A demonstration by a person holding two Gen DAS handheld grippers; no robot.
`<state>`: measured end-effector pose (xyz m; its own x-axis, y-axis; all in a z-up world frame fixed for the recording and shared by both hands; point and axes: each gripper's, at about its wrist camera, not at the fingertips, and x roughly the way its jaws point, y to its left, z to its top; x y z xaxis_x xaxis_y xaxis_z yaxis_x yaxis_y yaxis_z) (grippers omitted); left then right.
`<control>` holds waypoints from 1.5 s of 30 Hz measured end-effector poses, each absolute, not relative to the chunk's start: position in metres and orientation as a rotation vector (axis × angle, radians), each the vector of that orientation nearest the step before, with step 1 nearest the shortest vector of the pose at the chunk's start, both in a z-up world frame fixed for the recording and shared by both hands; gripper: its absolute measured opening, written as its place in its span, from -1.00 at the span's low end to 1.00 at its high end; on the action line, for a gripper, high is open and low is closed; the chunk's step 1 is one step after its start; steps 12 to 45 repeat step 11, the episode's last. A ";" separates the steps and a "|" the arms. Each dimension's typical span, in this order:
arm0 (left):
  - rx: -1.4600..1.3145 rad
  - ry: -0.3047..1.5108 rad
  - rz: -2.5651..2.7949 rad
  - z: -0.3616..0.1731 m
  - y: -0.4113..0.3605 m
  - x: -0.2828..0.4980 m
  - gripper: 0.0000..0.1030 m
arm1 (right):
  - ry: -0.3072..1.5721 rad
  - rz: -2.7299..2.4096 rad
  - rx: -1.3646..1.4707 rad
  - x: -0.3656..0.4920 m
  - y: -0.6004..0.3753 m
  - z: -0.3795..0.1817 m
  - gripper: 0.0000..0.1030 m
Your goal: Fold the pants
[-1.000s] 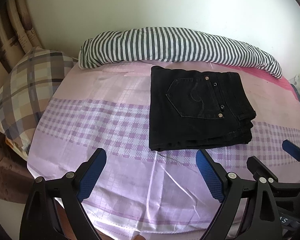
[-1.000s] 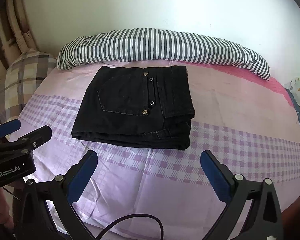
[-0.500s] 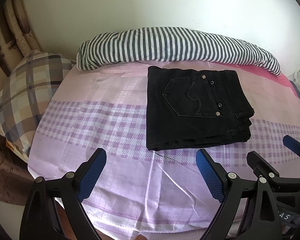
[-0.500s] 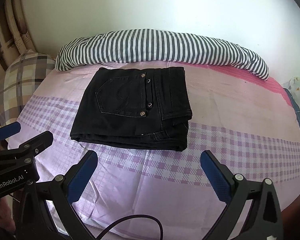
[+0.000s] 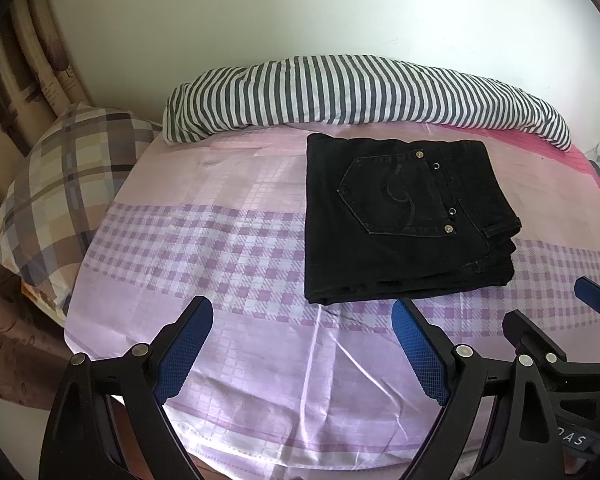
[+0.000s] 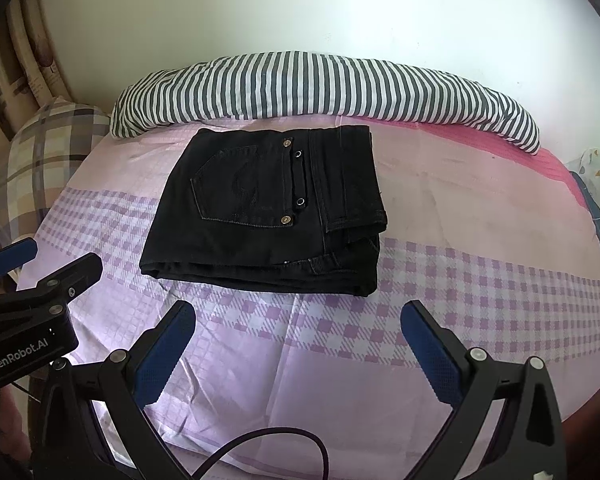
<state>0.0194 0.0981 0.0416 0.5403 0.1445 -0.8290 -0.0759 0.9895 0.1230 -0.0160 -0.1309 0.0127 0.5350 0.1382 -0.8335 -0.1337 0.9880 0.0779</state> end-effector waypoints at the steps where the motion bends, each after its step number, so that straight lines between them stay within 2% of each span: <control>1: 0.070 0.991 0.129 0.042 0.098 0.019 0.77 | 0.993 0.160 0.004 -0.016 -0.131 0.013 0.97; 45: 0.069 0.976 0.100 0.049 0.095 0.017 0.77 | 0.987 0.151 0.011 -0.015 -0.133 0.015 0.97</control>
